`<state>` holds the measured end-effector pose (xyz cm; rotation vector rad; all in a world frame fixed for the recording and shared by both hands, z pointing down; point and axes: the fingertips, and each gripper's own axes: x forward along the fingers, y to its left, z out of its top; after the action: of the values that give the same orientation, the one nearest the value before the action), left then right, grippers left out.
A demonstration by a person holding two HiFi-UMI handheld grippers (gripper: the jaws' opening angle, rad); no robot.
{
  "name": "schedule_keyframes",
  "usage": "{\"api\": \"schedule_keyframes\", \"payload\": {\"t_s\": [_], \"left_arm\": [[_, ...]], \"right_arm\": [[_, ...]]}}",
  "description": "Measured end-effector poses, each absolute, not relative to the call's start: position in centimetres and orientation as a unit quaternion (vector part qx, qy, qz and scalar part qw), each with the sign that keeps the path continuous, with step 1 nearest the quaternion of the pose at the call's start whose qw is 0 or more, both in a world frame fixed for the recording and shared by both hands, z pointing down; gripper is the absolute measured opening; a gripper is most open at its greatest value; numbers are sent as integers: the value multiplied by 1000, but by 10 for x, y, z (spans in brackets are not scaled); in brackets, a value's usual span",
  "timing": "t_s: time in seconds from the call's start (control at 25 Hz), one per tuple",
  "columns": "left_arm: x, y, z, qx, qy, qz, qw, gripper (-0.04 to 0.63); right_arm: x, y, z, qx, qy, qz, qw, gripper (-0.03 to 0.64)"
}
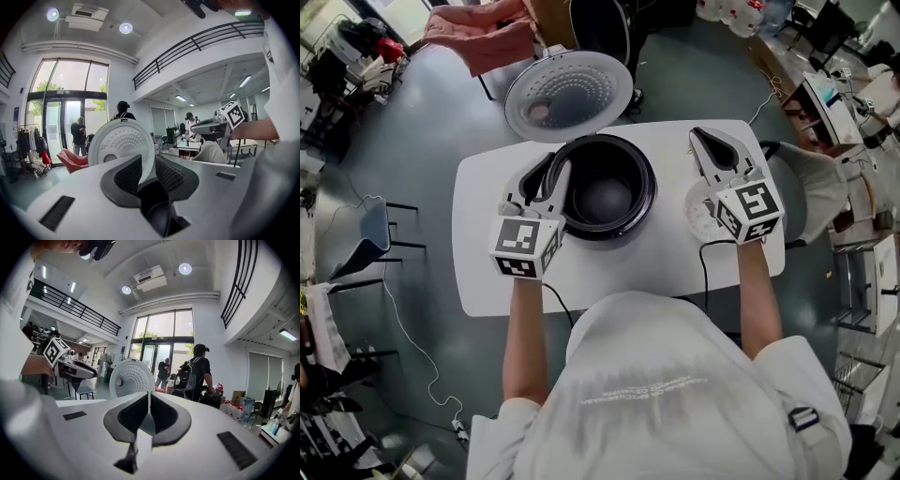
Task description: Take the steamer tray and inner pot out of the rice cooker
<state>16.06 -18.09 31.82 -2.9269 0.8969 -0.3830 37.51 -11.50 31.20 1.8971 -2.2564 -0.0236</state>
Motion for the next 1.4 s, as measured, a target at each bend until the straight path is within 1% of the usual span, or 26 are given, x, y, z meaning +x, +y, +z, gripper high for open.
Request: {"api": "schedule_keyframes", "payload": {"t_s": [0.2,0.4,0.44,0.48,0.52,0.76,0.92,1.04,1.4], "left_arm": [[127,-196,323,-947,296,-125,24,103],[112,-203,340,-949,281,-145,12,103],[110,-204,345,-949,278,-150,9,103],[109,-205,350,-949,275,-156,5,103],[108,-206,355,-948,274,-161,1,103],[106,-205,400,-941,268,-205,-33,103],[107,-204,431,-929,269,-247,-55,132],[107,-205,449,-919,277,-270,-68,134],[118,-203,477,-902,286,-309,-94,149]], "right_arm": [[334,-127,311,627,-773,6,93,40],[302,-135,324,610,-785,40,98,44],[298,-136,328,608,-786,47,100,61],[296,-137,332,607,-786,56,101,93],[294,-138,337,605,-787,65,102,106],[292,-139,373,594,-786,124,119,160],[294,-138,400,581,-785,165,141,180],[297,-137,418,570,-784,193,154,202],[305,-137,453,543,-785,248,163,219]]}}
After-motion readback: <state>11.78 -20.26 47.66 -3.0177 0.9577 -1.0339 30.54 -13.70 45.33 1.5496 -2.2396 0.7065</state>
